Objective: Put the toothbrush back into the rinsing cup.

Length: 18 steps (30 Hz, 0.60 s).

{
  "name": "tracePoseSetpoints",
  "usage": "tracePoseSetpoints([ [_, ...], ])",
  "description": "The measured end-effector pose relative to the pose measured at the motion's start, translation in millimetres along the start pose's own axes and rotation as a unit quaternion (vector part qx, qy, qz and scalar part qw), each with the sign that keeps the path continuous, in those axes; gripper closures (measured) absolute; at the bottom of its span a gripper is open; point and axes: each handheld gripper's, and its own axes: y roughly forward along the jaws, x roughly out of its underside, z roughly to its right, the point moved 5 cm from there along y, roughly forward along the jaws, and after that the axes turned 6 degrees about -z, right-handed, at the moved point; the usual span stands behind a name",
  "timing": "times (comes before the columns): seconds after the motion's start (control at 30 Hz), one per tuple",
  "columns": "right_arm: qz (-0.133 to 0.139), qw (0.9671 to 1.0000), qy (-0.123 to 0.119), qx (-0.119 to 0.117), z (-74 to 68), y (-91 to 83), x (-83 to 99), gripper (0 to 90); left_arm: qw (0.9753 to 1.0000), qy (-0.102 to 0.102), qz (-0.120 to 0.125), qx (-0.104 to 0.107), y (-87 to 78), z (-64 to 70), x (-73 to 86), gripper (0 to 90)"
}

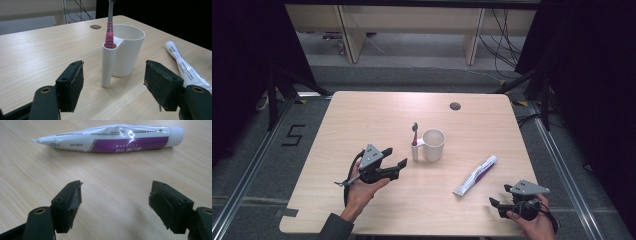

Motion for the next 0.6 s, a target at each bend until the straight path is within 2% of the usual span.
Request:
tracePoseSetpoints([
  [0.23,-0.004,1.0000,0.005,-0.008,-0.2,0.3,1.3,26.5,1.0000,0.002,-0.003,0.003,-10.9,5.0,10.7,30.3],
  [0.4,-0.003,1.0000,0.005,-0.002,1.7,0.0,1.5,26.6,0.9999,0.009,-0.011,0.009,-18.6,10.2,19.6,29.8],
  [0.43,-0.012,0.9994,0.031,-0.011,-3.0,-0.9,2.7,26.6,0.9998,0.011,-0.010,0.014,-19.3,11.5,21.7,29.5],
  [0.5,-0.001,1.0000,0.004,-0.002,1.0,0.0,1.4,26.5,0.9996,0.017,-0.020,0.012,-23.0,13.4,26.7,29.1],
  [0.53,0.000,1.0000,0.001,-0.002,1.1,0.1,1.2,26.5,0.9995,0.017,-0.023,0.012,-24.6,14.4,29.4,28.6],
  [0.57,-0.009,0.9997,0.020,-0.008,-2.3,-0.2,2.5,26.5,0.9994,0.018,-0.022,0.019,-25.5,15.3,32.0,28.1],
  [0.6,-0.007,0.9999,0.013,-0.006,-1.2,-0.1,2.2,26.5,0.9993,0.019,-0.027,0.017,-27.3,16.0,34.1,27.6],
])
